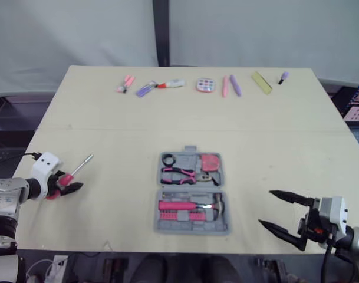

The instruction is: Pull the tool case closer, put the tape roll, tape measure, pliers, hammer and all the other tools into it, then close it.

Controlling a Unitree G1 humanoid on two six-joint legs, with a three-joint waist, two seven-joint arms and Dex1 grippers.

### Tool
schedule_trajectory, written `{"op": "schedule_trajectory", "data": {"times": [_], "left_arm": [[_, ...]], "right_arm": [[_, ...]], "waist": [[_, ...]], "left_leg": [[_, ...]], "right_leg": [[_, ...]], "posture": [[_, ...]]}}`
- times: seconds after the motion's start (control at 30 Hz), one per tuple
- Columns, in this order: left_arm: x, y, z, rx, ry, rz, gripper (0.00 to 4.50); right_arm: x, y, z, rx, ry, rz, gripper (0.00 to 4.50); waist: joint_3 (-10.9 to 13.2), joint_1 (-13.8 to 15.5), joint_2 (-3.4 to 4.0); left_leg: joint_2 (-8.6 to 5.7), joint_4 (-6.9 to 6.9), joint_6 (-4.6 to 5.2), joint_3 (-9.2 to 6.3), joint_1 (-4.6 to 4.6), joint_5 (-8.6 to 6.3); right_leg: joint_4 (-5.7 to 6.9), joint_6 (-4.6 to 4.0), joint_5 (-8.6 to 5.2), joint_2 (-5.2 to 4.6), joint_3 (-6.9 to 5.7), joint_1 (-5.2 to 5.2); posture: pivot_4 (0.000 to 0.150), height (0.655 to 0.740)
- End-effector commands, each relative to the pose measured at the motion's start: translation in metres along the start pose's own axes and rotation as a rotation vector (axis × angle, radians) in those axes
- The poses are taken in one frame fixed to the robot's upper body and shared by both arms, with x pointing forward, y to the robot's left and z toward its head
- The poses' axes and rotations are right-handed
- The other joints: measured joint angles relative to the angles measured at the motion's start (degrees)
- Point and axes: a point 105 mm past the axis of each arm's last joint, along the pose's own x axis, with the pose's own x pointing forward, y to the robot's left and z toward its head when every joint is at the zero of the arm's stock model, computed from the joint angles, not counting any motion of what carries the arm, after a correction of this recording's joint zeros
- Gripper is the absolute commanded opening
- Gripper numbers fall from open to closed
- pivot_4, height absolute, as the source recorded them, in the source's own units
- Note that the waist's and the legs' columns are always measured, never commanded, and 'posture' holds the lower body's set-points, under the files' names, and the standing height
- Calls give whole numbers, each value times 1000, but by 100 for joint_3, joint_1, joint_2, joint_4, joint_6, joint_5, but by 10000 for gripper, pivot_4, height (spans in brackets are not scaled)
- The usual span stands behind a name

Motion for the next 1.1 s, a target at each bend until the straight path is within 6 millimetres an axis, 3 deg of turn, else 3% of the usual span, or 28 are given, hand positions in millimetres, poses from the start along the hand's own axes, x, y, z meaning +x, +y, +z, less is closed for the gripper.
{"op": "schedule_trajectory", "data": {"times": [0.03, 0.3, 0.4, 1.07, 1.1], "left_arm": [[-3, -3, -20, -19, 57, -7, 44283], [-11, -1, -35, -48, 65, 12, 44283], [-13, -3, -42, -58, 63, 12, 35905], [-7, -10, -60, -109, 6, 5, 35905], [-7, -10, -60, -108, 4, 6, 33176]], "right_arm": [[-3, -3, 9, -32, -13, -13, 45000], [0, -7, 9, -37, -16, -10, 45000], [0, -8, 9, -39, -17, -11, 45000], [0, -11, 9, -44, -18, -20, 45000], [1, -11, 9, -45, -18, -20, 45000]], "waist": [[0, -2, 1], [-2, -34, 4], [-2, -37, 4], [-25, -75, 41], [-26, -74, 43]], "left_leg": [[1, 0, 0, 0, 0, 0], [8, -4, 0, 10, 4, 0], [10, -4, 0, 10, 4, 0], [15, -10, 0, 25, 13, 0], [15, -10, 0, 25, 13, 0]], "right_leg": [[0, 0, 0, 0, 0, 0], [1, 0, 0, 2, 1, -4], [1, 0, 0, 1, 2, -5], [5, 0, 0, 3, 1, -8], [5, 0, 0, 3, 1, -8]], "posture": [[1500, 7400], [1500, 7400], [1500, 7400], [1500, 7400], [1500, 7400]]}}
